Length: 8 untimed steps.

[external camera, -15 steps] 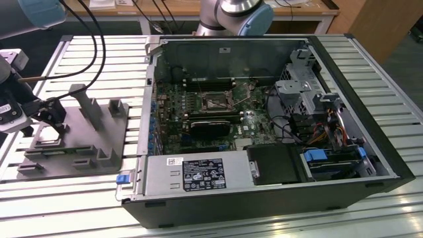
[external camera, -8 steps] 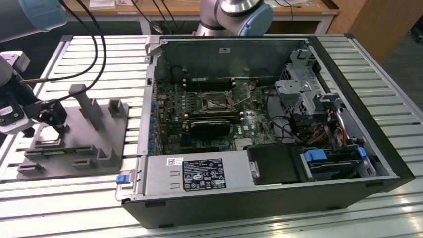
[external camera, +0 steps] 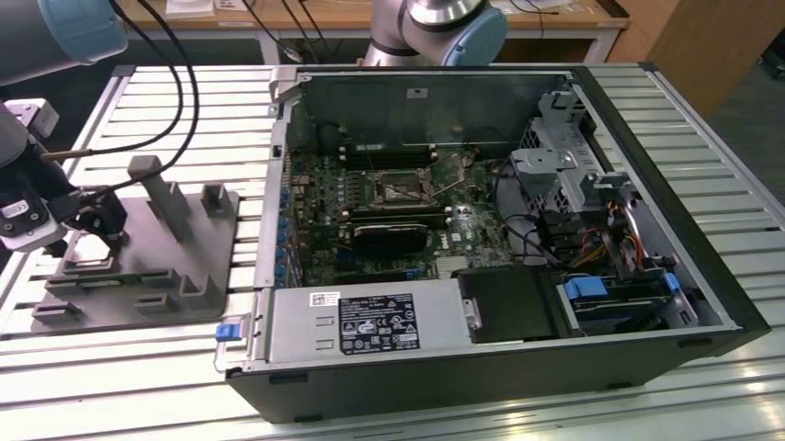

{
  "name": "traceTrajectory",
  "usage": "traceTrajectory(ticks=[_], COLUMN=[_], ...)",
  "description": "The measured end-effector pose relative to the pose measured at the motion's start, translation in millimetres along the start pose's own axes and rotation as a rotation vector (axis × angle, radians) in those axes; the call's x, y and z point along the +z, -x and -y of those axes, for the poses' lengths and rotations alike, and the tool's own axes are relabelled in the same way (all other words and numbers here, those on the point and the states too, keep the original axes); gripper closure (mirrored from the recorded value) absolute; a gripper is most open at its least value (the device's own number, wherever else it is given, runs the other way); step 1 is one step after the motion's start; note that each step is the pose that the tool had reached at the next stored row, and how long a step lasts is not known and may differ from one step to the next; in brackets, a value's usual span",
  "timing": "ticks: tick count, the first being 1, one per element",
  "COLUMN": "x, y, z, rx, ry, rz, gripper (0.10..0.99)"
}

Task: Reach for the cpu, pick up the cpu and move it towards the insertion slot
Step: 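Pick up the cpu and move it towards the insertion slot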

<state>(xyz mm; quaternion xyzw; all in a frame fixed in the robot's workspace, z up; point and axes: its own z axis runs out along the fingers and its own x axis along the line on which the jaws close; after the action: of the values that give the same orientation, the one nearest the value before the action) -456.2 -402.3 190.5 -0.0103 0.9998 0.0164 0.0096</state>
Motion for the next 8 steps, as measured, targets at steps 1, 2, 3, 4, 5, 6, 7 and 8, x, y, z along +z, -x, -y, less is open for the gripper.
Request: traceTrajectory(ticks=[1, 2, 3, 4, 5, 6, 7, 8], x=[0.3, 0.6, 1.0, 1.6, 2.4, 3.1, 3.8, 4.4], y=[0.5, 0.8, 0.8, 0.9, 0.9, 0.9, 0.9, 0.9], z=[0.0, 0.1, 0.1, 0.1, 0.2, 0.2, 0.2, 0.2], rx=[0.0, 0.0, 0.0, 0.0, -0.001, -0.003, -0.005, -0.007], ry=[0.0, 0.0, 0.0, 0.0, 0.0, 0.0, 0.0, -0.001], rz=[0.0001, 0.0001, 0.0, 0.0, 0.0, 0.0, -0.0001, -0.0002], gripper=[0.357, 0.357, 0.357, 0.357, 0.357, 0.357, 0.357, 0.357])
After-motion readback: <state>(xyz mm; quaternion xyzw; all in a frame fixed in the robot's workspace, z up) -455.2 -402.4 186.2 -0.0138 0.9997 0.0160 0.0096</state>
